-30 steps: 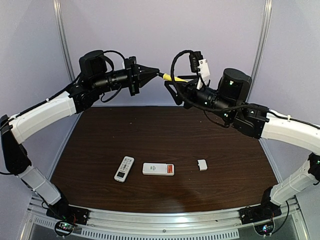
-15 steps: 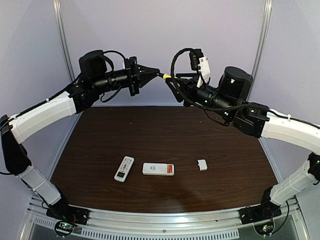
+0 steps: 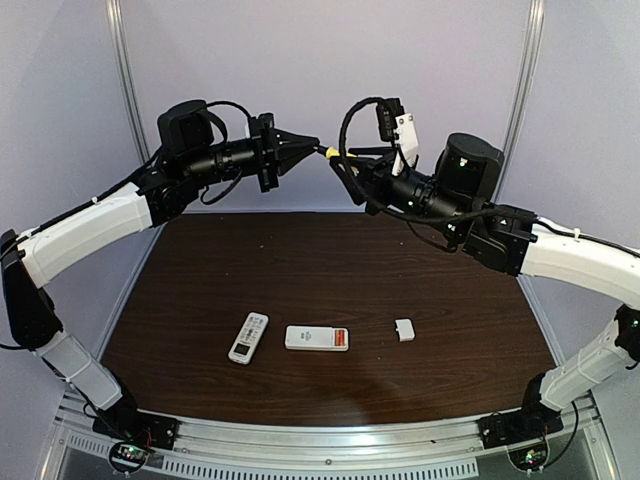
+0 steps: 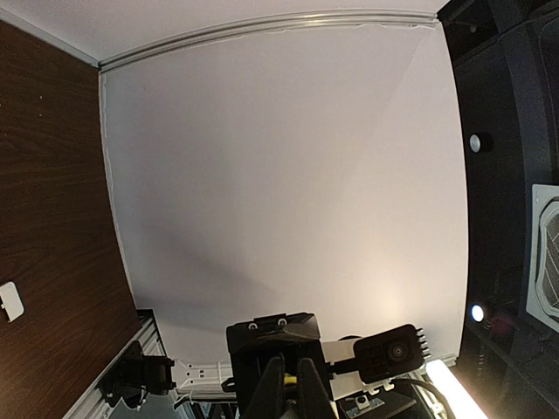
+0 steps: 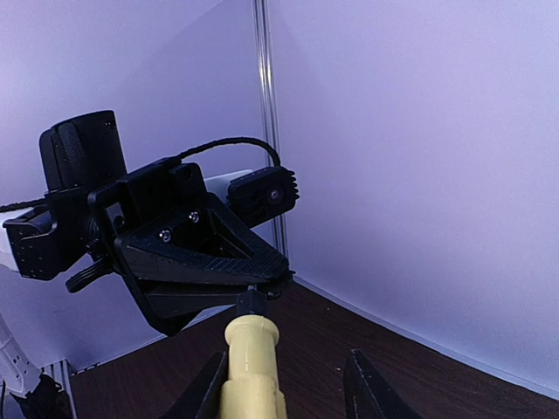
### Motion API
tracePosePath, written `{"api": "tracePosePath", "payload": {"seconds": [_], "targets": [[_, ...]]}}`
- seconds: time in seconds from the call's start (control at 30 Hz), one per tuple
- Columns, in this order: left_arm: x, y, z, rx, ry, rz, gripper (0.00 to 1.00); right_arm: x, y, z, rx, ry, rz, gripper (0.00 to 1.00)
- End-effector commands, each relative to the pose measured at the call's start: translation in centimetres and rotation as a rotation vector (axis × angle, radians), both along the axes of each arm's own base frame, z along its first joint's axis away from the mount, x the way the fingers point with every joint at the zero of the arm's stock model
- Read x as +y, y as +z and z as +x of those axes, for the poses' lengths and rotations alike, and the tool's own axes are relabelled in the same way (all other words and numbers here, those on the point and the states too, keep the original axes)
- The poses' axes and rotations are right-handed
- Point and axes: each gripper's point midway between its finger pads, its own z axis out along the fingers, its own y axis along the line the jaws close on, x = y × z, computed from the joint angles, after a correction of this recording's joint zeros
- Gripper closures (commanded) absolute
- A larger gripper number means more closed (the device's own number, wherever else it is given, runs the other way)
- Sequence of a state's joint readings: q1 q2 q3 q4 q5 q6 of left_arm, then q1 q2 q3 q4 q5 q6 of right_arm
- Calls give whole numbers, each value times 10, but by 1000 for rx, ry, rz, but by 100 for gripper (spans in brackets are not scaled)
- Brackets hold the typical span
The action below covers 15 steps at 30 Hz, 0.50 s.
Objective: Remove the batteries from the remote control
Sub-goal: Pass from the left arm to the right
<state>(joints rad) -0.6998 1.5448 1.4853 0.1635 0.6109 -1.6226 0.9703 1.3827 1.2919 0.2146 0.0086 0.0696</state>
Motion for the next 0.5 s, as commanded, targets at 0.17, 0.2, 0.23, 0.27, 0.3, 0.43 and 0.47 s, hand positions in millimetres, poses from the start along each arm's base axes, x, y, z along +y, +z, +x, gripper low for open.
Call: {"api": "tracePosePath", "payload": {"seconds": [0.17, 0.2, 0.23, 0.27, 0.3, 0.43, 0.47], "targets": [[9, 33, -15, -72, -29, -62, 100, 6, 14, 0, -29, 9, 21, 60], [9, 32, -15, -71, -31, -62, 100, 6, 15, 0, -31, 9, 22, 61], [9, 32, -15, -71, -31, -63, 100, 7, 15, 0, -31, 10, 22, 61], [9, 31, -15, -68, -32, -63, 100, 10, 15, -2, -32, 30, 20, 63], [10, 30, -16, -67, -32, -64, 100, 11, 15, -2, -34, 34, 19, 64], [11, 33, -17, -73, -31, -72, 100, 14, 14, -2, -32, 43, 14, 73], [12, 33, -18, -74, -30, -72, 100, 14, 15, -2, -31, 45, 16, 76]]}}
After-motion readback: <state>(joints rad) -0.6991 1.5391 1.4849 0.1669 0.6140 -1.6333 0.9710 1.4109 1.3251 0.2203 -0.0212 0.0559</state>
